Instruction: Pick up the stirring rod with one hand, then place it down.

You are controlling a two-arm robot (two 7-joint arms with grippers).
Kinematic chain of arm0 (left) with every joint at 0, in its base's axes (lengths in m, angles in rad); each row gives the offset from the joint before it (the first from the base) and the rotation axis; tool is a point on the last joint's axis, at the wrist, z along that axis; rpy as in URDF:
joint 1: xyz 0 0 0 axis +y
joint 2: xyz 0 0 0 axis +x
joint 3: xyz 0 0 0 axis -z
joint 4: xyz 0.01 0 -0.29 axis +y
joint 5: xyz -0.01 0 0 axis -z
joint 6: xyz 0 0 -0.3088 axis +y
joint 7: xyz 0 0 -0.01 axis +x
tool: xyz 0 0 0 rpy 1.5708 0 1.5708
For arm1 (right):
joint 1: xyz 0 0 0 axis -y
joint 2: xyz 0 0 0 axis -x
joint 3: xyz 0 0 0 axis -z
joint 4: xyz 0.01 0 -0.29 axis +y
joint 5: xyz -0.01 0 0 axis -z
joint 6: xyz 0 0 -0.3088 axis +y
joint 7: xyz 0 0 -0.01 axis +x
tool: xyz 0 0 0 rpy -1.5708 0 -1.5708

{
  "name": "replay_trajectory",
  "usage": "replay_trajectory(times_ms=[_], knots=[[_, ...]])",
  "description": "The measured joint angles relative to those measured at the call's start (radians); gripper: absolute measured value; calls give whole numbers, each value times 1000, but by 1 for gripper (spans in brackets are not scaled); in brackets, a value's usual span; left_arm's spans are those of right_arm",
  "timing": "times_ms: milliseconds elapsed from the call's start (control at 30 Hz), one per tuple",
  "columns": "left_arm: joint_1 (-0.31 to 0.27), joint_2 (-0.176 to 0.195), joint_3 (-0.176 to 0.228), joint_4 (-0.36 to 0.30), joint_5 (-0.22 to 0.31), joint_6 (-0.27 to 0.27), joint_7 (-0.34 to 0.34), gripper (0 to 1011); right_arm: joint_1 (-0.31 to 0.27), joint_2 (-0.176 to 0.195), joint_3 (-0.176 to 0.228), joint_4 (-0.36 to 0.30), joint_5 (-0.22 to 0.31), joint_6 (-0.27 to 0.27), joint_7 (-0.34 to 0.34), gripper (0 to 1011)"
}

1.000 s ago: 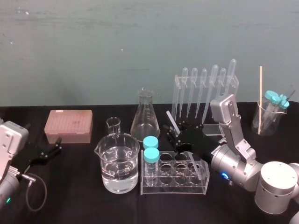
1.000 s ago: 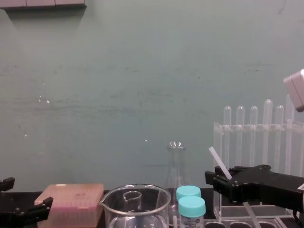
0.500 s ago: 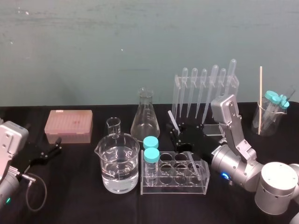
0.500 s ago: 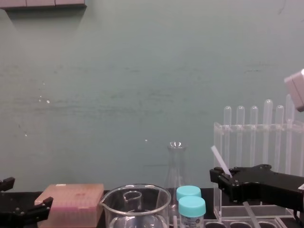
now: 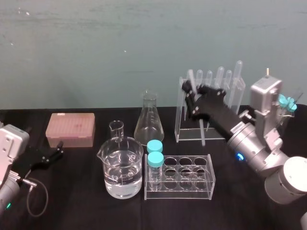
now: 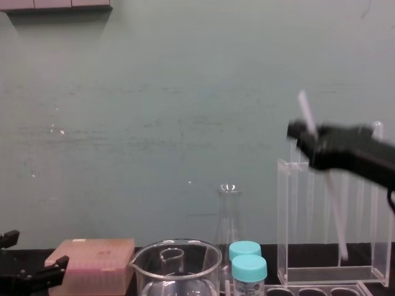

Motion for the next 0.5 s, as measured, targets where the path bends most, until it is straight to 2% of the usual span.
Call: replay_trajectory(times_ms=[200, 333, 500], knots=[[0, 0, 0, 0, 0, 0, 0, 1000, 5, -19, 35, 15, 5, -137, 35, 58], [0, 0, 0, 0, 0, 0, 0, 1000, -4, -26, 46, 34, 17, -163, 60, 58], [0, 0, 0, 0, 0, 0, 0, 1000, -24, -27, 53, 53, 11, -163, 70, 58]])
